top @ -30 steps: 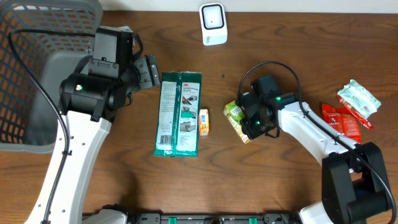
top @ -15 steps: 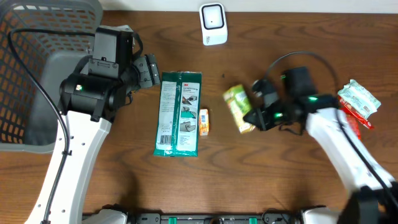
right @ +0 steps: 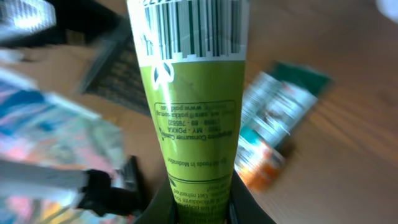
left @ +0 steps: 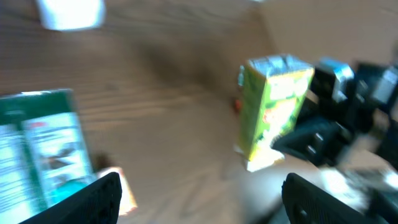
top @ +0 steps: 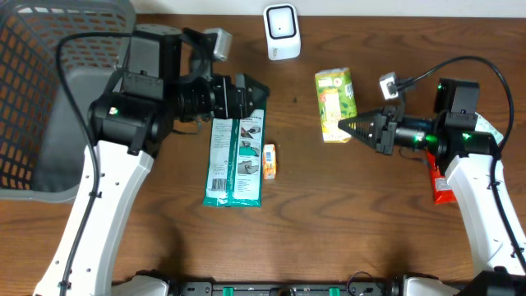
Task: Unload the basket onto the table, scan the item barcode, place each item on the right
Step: 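Raise the tea carton toward the scanner, left gripper reaching to grasp it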
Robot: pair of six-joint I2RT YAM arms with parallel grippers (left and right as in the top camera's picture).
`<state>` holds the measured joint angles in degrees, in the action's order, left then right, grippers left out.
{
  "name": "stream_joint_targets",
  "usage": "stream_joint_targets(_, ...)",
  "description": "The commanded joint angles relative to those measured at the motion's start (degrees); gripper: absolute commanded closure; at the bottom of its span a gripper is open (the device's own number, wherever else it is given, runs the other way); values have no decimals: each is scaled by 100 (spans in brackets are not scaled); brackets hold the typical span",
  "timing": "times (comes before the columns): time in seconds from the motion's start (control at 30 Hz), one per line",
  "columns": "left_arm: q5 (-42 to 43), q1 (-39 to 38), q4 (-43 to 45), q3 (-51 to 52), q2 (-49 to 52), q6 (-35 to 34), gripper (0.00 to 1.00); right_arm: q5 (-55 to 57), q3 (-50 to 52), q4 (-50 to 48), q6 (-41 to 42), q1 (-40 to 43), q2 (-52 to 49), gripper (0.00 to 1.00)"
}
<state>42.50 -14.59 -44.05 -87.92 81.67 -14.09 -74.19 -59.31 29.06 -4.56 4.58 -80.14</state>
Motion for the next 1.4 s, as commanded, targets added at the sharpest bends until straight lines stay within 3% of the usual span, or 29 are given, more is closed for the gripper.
stream_joint_targets(0.0, 1196, -96, 114, -37, 44, 190, 17, -1513, -177, -590, 758, 2, 107, 97)
stream_joint_targets(0.33, 1235, -669, 1062, -37, 46, 404, 17, -1456, -177, -3405, 3497, -127, 107, 99)
stream_joint_targets(0.5, 1226, -903, 1613, -37, 61, 619, 17, -1414, -177, -4330, 4385, -245, 107, 99)
stream_joint_targets(1.03, 802, -940, 2100, -37, 129, 614, 18, -1220, -177, -5963, 5729, -927, 107, 99)
stream_joint_targets(1.37, 1182, -940, 2127, -39, 129, 568, 30, -833, -177, -5974, 5727, -955, 107, 99)
